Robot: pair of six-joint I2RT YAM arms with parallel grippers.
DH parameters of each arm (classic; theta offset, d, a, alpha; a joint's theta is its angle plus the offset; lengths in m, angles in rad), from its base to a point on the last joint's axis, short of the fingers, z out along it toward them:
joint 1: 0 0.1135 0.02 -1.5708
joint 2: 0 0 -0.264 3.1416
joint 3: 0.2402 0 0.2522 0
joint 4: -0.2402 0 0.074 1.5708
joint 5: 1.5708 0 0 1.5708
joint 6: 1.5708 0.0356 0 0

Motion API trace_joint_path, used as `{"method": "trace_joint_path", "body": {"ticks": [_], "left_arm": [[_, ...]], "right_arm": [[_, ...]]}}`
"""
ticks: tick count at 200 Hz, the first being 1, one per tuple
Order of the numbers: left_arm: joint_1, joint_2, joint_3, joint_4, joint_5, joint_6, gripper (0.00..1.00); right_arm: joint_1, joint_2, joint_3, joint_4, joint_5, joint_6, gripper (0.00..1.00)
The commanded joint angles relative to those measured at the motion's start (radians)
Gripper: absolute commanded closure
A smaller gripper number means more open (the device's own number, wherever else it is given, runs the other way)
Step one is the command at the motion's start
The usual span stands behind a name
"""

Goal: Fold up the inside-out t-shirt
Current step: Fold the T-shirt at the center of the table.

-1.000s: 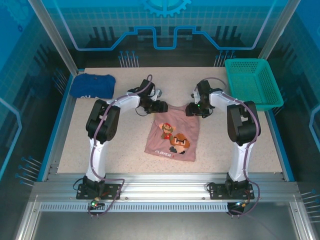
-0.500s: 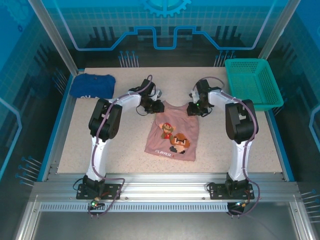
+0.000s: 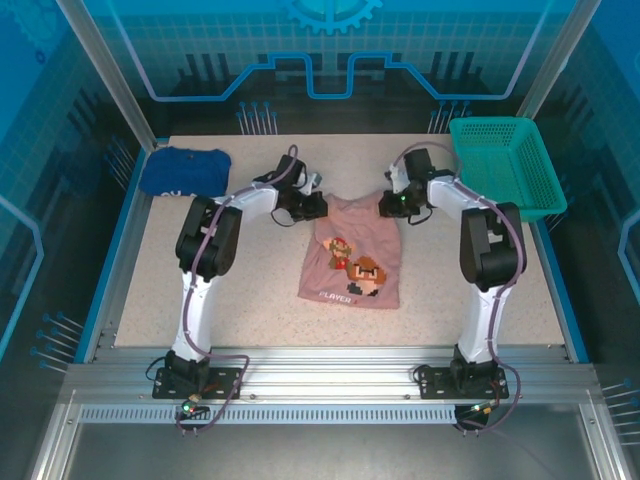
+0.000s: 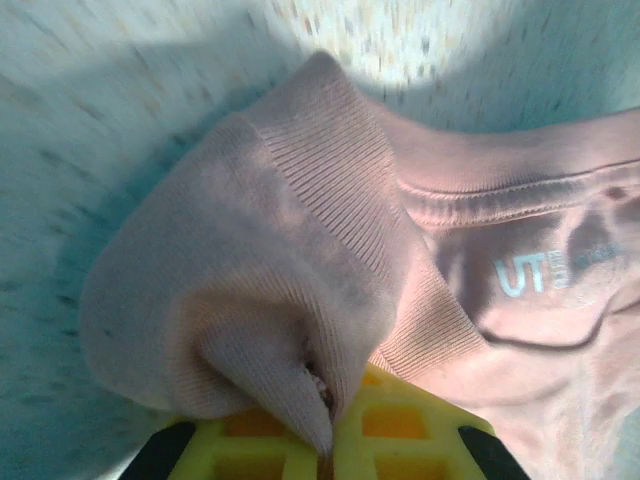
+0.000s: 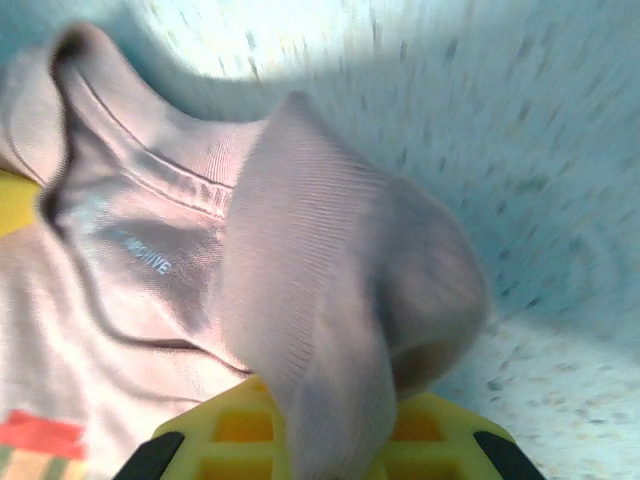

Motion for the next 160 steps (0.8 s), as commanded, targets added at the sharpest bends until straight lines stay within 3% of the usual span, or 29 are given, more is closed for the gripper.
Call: {"method": "trace_joint_path", "body": {"ticks": [1,59,85,107,160], "left_arm": [[0.050,-0.110,0.021,0.101,0.042,-0.017,1.00],[0.104,-0.106,0.374,0.082,0.061,0.012,1.00],[0.106,-0.152,0.409,0.090,0.070,0.044,1.00],[0.104,-0.238,0.228,0.197,0.072,0.056,1.00],[0.034,-0.525,-0.481,0.554,0.068,-0.028,1.00]], "right_arm": [[-0.026,-0.094,0.045,0.120,-0.045,0.014,1.00],[-0.033,-0.040,0.442,0.115,-0.071,0.033,1.00],[-0.029,-0.050,0.532,0.115,-0.106,0.023,1.00],[-0.015,-0.113,0.418,0.139,-0.112,0.000,1.00],[0.031,-0.426,-0.262,0.337,-0.109,0.041,1.00]]}}
